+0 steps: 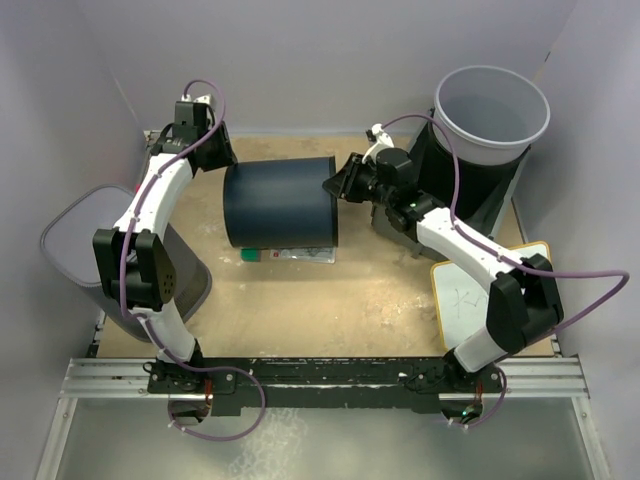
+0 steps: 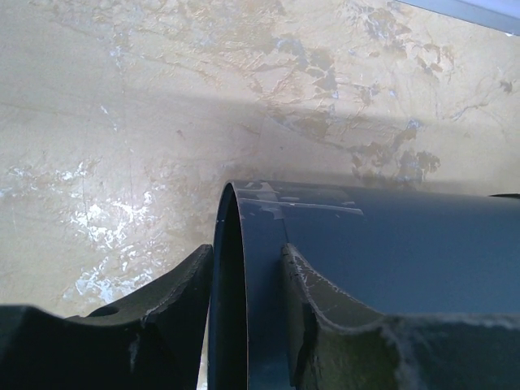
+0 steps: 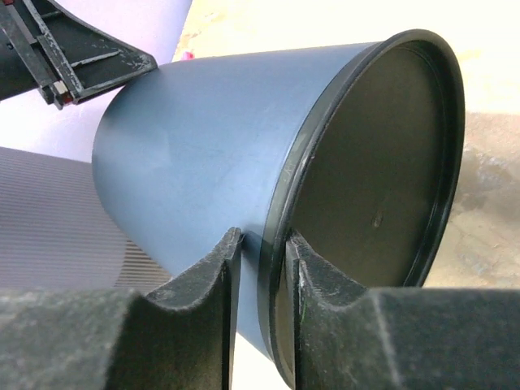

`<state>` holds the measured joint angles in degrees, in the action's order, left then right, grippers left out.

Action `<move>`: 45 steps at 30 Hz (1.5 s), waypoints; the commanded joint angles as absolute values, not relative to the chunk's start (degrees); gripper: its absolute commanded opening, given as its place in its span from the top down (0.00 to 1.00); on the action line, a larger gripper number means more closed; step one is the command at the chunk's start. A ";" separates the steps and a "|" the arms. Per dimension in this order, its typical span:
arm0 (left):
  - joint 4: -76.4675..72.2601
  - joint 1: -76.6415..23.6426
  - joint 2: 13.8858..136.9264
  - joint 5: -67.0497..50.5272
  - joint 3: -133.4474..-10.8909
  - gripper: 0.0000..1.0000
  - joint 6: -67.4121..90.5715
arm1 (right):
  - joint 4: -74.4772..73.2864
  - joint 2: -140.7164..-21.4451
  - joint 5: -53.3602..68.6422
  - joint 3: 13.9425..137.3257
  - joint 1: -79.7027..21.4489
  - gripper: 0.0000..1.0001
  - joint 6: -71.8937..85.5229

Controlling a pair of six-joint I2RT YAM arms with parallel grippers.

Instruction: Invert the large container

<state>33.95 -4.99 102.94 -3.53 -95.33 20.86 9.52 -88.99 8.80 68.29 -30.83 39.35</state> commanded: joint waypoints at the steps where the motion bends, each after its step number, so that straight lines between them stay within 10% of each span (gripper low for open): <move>1: 36.46 -5.27 102.39 -7.44 -94.38 0.64 21.46 | 13.36 -86.31 13.86 68.49 -31.32 0.76 40.87; 6: 36.32 -5.27 102.16 -7.92 -94.79 0.64 21.94 | 13.90 -85.73 11.56 70.16 -31.38 1.00 40.43; 45: 49.94 -5.19 92.56 5.63 -115.57 0.62 23.12 | 0.45 -112.64 -15.09 110.52 -52.17 1.00 -10.36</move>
<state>48.64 -5.26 95.09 2.39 -111.92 22.09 -0.25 -110.02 -10.98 107.63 -53.01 -4.14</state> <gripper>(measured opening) 0.380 0.030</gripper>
